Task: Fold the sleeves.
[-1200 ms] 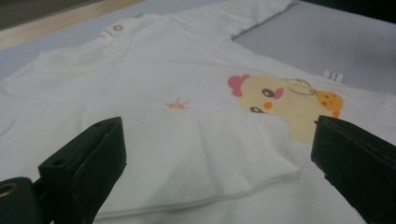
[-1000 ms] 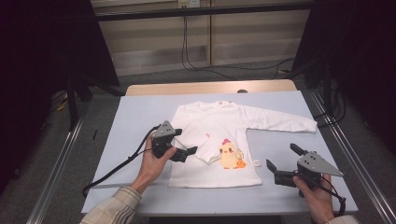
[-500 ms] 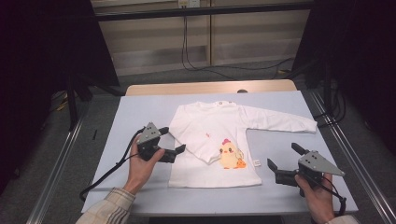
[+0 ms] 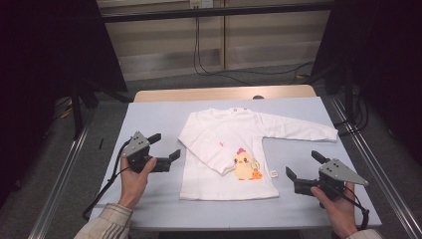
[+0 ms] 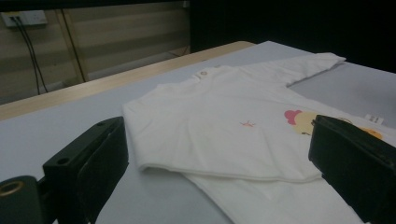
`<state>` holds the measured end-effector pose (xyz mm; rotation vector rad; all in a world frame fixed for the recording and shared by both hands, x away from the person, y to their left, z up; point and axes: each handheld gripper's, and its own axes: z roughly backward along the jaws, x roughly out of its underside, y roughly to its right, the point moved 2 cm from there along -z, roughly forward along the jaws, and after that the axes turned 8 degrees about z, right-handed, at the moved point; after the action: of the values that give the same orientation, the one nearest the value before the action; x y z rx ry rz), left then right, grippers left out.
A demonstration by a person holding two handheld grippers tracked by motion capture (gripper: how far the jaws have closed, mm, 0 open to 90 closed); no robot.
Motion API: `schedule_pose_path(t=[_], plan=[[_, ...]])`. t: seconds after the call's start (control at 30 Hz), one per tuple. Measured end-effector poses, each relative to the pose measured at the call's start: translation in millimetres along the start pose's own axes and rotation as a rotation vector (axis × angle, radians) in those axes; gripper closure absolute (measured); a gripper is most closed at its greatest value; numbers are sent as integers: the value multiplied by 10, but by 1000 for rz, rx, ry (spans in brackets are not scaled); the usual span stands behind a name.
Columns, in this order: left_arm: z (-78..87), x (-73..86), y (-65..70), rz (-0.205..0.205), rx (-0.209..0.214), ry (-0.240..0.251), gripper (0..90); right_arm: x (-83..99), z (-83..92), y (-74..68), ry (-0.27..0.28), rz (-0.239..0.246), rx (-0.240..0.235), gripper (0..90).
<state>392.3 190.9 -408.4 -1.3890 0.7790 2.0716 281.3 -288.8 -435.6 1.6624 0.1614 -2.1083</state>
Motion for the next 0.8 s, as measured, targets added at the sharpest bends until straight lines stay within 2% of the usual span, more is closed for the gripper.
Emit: schedule_pose_path(t=[0.03,0.07,0.17,0.2,0.23,0.27,0.3,0.33,0.6,0.73,0.77,0.8], plan=[[34,9,-19,-1,-18,-4,47,-1,-3,5,-3,-6,-2,12],[62,18,-30,-19,-26,-6,47,0,-7,17,-10,-8,3,12],[129,58,-62,-6,-36,0,47,-11,-14,46,-15,-28,10,12],[172,77,-95,7,-67,0,47,-27,-14,83,-15,-35,21,12],[172,77,-95,7,-67,0,47,-27,-14,83,-15,-35,21,12],[182,78,-116,1,-97,-7,47,-36,-14,117,-15,-49,36,15],[185,76,-124,-13,-106,-10,47,-36,-14,117,-15,-49,36,15],[208,66,-130,-19,-92,-17,47,-45,-16,147,-24,-77,33,20],[389,47,-79,-9,-98,20,47,-87,-52,281,-33,-105,45,14],[468,52,-86,-6,-126,32,47,-108,-67,336,-27,-115,51,15],[505,64,-108,4,-121,46,47,-124,-72,383,-23,-117,61,15],[542,94,-145,24,-134,37,48,-131,-76,398,-22,-121,65,16]])
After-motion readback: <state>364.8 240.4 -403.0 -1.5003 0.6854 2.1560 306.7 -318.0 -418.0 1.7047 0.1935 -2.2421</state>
